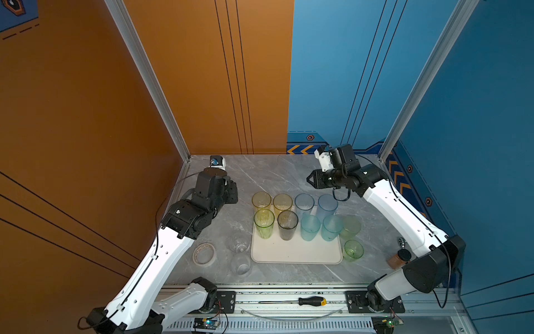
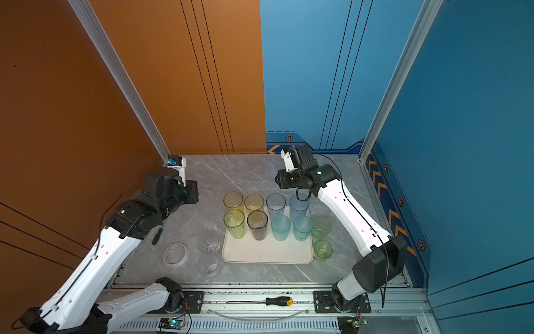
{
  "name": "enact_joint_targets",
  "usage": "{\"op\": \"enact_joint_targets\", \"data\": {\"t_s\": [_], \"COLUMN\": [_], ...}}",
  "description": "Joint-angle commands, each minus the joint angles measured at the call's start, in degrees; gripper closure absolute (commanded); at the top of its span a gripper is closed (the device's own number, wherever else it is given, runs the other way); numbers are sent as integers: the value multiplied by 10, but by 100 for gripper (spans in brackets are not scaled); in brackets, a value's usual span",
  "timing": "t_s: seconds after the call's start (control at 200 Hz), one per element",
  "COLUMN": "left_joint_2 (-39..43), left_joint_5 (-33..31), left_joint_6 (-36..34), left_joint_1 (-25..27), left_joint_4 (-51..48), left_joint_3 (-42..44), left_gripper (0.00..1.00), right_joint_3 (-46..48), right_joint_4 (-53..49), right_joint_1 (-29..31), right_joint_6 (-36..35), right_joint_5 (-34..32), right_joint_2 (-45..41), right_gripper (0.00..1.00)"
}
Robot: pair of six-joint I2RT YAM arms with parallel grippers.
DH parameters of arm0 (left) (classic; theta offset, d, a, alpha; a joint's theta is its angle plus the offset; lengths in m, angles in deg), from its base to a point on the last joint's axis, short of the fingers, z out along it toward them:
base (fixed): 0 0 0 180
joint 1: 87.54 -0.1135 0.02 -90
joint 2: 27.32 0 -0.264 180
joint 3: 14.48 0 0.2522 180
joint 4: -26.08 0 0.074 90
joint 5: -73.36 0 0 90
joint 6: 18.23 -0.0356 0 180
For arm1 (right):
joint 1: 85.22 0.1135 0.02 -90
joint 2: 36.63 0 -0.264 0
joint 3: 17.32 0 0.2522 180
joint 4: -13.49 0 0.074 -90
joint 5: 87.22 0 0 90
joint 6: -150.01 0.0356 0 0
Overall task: Place the glasses into the tray
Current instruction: 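Raise the left gripper to the far corner while the right reaches for the clear glass, then lower the right gripper onto the clear glass near the tape roll and close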
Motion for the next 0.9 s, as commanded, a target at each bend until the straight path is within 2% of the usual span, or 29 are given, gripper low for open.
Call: {"op": "enact_joint_targets", "data": {"t_s": [0.0, 0.165, 0.25, 0.496, 0.726, 0.896], "left_joint_2": [-3, 10, 14, 36, 54, 66], "left_joint_5": [-36, -30, -18, -9, 13, 27], "left_joint_6": [16, 14, 14, -10, -17, -26], "left_joint_1": [-11, -45, -66, -98, -121, -143], "left_joint_4": [17, 16, 17, 16, 11, 0], "left_joint_3": [-1, -9, -18, -46, -42, -42], "left_gripper": [78, 77, 77, 74, 74, 73], "right_joint_3": [-37, -72, -92, -165, -267, -299], "right_joint_4": [-39, -49, -68, -113, -170, -172], "right_joint_1": [64, 189, 238, 327, 362, 364], "right_joint_6": [-42, -68, -86, -117, -129, -115], "right_joint_5": [71, 150, 158, 91, -26, -74], "right_joint_2": [-5, 34, 76, 192, 306, 360], "right_gripper": [66, 67, 67, 72, 74, 75]}}
